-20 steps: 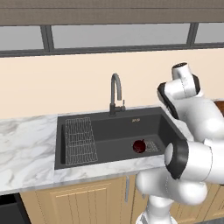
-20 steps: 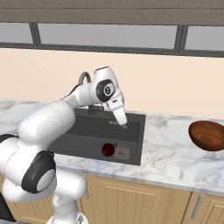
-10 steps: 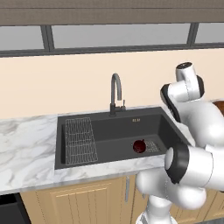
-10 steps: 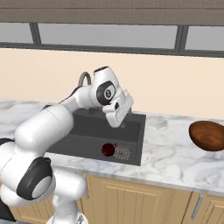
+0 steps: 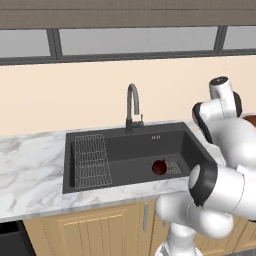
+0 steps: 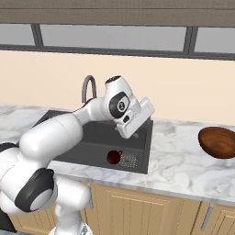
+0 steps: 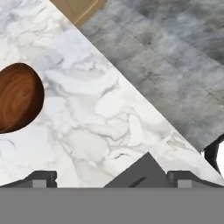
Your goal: Pick the mug and place it in the sink. Pick the bowl and place it in the open cabinet and then close the cabinet.
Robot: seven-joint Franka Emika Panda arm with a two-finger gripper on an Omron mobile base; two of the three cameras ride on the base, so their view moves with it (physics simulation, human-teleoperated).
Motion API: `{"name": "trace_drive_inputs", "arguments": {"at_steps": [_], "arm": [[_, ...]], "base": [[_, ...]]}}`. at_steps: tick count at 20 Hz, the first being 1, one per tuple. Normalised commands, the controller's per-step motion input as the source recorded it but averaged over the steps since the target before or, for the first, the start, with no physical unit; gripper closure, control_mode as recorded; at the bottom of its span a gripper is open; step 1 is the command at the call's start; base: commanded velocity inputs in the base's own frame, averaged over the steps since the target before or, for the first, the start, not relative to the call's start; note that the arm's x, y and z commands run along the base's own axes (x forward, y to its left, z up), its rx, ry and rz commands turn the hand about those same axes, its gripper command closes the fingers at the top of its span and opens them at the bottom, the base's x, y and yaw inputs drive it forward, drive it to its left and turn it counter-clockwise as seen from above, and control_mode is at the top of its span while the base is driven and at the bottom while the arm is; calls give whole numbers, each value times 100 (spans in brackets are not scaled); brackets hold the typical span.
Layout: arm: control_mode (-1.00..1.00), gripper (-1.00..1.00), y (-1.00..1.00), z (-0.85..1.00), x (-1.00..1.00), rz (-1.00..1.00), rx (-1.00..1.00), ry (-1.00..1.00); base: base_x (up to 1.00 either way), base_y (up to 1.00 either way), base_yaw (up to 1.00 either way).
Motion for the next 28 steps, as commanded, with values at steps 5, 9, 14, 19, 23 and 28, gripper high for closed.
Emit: {"name": "trace_drive_inputs", "arguments": {"at_steps": [5,9,14,19,23,28], "arm": [[-100,-100,-44,0,3,-11,0,-8],[-100,-100,-41,0,9,-9,0,-3],[-100,-100,-38,0,11,-8,0,0],[-100,-100,-41,0,24,-3,2,1],[-100,-100,-45,0,31,0,0,0],[-100,-100,-38,0,25,0,0,0]], "base": [[0,0,0],[0,0,0],[0,0,0],[0,0,0],[0,0,0],[0,0,0]]}}
